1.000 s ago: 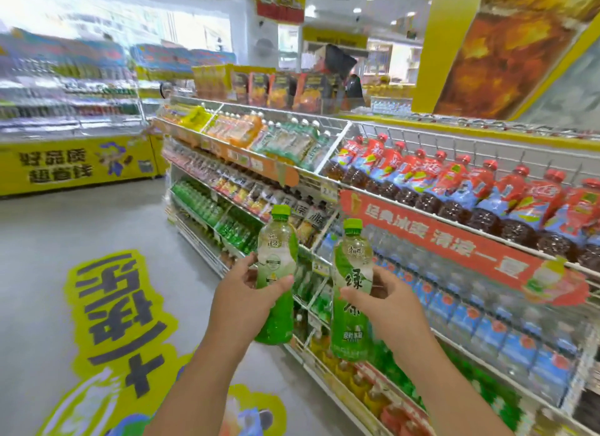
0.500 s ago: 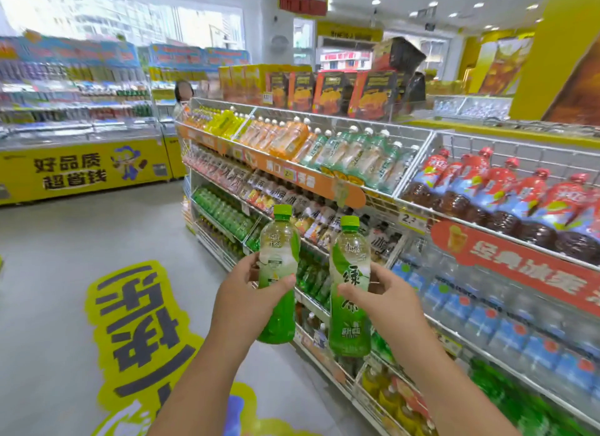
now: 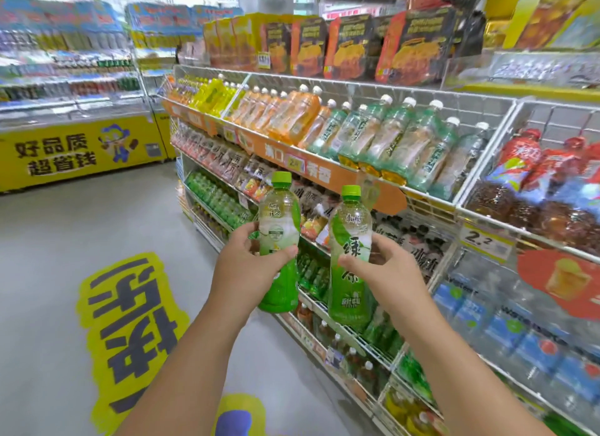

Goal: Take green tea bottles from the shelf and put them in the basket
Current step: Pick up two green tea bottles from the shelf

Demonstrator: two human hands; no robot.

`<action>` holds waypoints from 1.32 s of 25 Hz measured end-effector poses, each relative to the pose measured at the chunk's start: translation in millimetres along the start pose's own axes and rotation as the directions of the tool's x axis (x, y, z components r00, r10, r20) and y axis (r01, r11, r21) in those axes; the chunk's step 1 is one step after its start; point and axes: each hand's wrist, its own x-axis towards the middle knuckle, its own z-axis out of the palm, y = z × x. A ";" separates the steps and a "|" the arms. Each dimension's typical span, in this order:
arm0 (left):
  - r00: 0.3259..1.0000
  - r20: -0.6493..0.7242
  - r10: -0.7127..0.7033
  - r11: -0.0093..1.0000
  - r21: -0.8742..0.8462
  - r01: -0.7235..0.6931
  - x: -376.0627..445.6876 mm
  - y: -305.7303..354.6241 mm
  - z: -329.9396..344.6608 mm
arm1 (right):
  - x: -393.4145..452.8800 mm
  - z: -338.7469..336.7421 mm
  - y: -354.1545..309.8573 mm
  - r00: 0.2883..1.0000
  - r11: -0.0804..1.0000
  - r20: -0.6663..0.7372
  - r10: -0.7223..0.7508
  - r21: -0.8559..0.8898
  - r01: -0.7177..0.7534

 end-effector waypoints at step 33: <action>0.580 0.800 -0.153 0.987 0.151 0.053 301.1 -192.2 131.5 | 161.4 135.7 196.1 0.609 0.893 -0.683 0.404 0.149 -0.425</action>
